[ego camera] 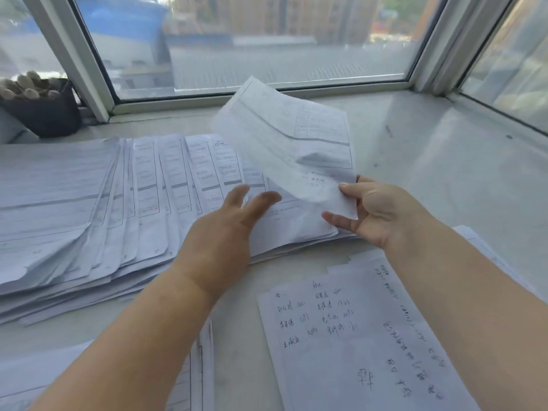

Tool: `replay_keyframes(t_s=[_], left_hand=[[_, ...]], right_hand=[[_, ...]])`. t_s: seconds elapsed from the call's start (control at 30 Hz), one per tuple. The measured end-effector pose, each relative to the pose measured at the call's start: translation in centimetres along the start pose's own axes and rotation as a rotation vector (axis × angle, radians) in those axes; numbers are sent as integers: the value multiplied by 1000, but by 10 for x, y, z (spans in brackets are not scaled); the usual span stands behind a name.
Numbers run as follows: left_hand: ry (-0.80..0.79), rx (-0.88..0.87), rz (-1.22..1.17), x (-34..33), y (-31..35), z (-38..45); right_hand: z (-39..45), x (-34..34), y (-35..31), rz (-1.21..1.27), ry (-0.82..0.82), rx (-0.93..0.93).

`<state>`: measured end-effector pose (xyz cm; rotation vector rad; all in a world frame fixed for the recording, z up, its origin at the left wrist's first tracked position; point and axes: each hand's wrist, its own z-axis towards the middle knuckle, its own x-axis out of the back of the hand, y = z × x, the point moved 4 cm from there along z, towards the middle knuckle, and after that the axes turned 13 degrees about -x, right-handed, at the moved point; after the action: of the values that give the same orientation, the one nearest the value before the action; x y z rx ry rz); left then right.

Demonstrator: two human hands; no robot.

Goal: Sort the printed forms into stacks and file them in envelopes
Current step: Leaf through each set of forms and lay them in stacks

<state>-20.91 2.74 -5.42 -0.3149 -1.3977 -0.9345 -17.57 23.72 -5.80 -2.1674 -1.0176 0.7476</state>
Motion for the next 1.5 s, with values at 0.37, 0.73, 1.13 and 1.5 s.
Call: replay_keyframes(t_s=[0.37,0.73,1.13,1.5], left_hand=[[4,396,85,-13,-21,-29],[701,423,-487,7,-31,-47],[75,189,-233,-17,-30,-31],[-49,48,-66,16,4,-32]], right_hand=[[-50,61,-65,-263,265,429],[-33,-4,-38,-607,97,210],[-1,-17,-7,-696,237,169],[-182,0,118,-622,-76,27]])
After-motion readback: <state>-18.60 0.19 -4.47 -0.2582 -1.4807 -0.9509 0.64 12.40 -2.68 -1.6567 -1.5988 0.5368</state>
